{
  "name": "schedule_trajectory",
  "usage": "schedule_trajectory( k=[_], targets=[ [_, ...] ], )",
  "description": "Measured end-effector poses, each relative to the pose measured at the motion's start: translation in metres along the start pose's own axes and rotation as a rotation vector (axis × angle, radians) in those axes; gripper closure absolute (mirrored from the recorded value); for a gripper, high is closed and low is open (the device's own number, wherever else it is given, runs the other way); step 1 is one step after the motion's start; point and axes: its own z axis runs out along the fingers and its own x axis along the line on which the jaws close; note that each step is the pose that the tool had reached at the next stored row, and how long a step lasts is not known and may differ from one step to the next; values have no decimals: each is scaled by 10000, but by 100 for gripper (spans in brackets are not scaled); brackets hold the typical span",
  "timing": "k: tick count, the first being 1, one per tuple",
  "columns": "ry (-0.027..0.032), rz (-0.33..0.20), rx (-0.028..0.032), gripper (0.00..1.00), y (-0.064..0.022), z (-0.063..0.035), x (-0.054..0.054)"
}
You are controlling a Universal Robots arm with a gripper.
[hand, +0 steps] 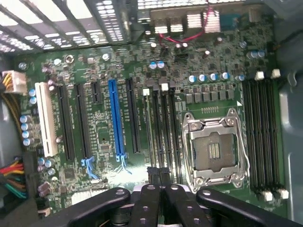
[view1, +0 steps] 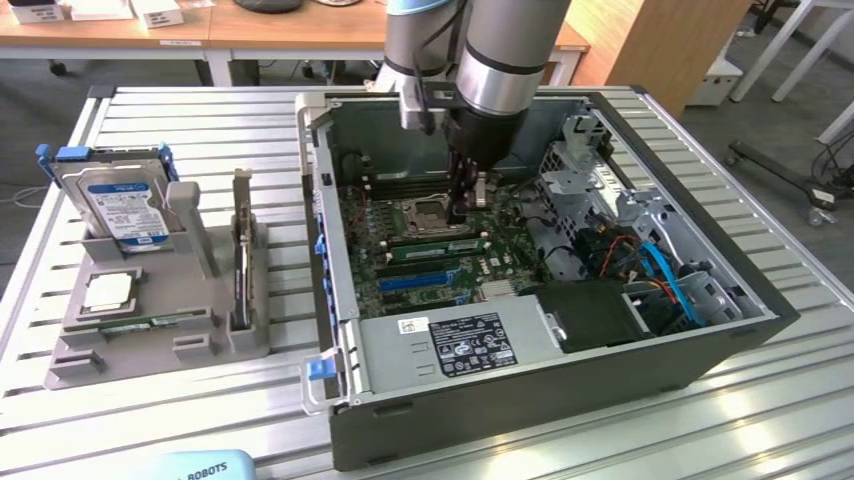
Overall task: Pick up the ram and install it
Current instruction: 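Press down the ram until it locks into place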
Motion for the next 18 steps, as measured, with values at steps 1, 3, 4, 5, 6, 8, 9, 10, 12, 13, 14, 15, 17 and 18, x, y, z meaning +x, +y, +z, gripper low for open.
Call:
schedule_trajectory(
  k=[1, 3, 4, 5, 6, 8, 9, 10, 12, 13, 14, 15, 17, 18],
  targets=[
    [-4, 174, 5, 90, 0, 1, 0],
    [-12, 504, 12, 90, 0, 2, 0],
    [-16, 668, 17, 90, 0, 3, 0],
    [-20, 831, 21, 90, 0, 3, 0],
    [-24, 995, 25, 90, 0, 4, 0],
    [-32, 1332, 34, 90, 0, 5, 0],
    [-36, 1493, 38, 90, 0, 5, 0],
    [-40, 1655, 42, 90, 0, 6, 0],
    [-48, 1982, 50, 90, 0, 7, 0],
    [-52, 2151, 55, 90, 0, 7, 0],
    [-56, 2327, 60, 90, 0, 8, 0],
    [-60, 2491, 63, 90, 0, 8, 0],
    [-69, 2818, 72, 90, 0, 9, 0],
    [-72, 2980, 76, 90, 0, 9, 0]
  ],
)
